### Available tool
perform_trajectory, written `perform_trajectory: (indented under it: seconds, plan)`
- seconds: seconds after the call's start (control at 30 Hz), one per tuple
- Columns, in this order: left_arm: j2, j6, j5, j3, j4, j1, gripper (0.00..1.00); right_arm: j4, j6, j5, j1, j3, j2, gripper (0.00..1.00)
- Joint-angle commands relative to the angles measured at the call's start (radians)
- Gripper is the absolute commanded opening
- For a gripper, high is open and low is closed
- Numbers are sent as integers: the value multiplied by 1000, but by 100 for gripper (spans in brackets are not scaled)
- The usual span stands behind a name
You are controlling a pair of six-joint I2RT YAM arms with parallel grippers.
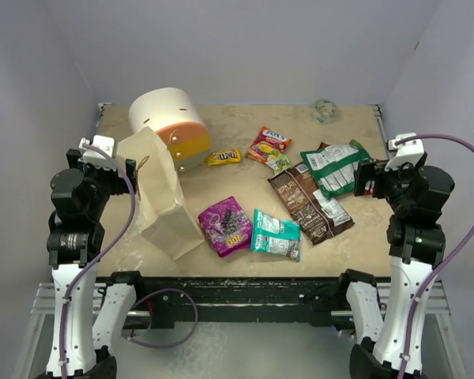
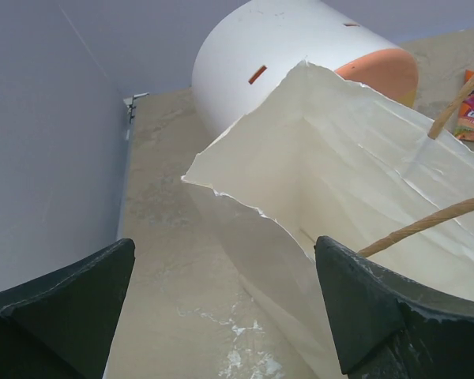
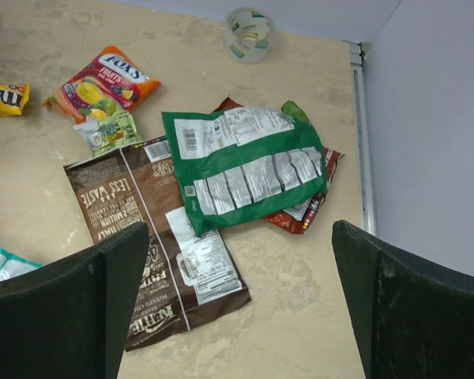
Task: Place the snacks into the paper bag
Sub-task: Adjust the paper bag at the center of the board.
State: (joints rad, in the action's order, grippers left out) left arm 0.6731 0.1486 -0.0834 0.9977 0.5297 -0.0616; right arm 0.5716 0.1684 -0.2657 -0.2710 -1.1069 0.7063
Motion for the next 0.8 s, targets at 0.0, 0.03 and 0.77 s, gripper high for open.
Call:
perform_trajectory:
  seconds: [0.0,0.03,0.77]
  plan:
    - [-24,-6,-54,-39,-69,-20,99,-74,7,-53,-13,25,-17,100]
    - [-29,-5,-57,-43,-79,-23,99,-78,6,-62,-15,29,-17,100]
    - [33,39,-119,108,-27,-48,99,-90,54,-177,-32,-33,21,100]
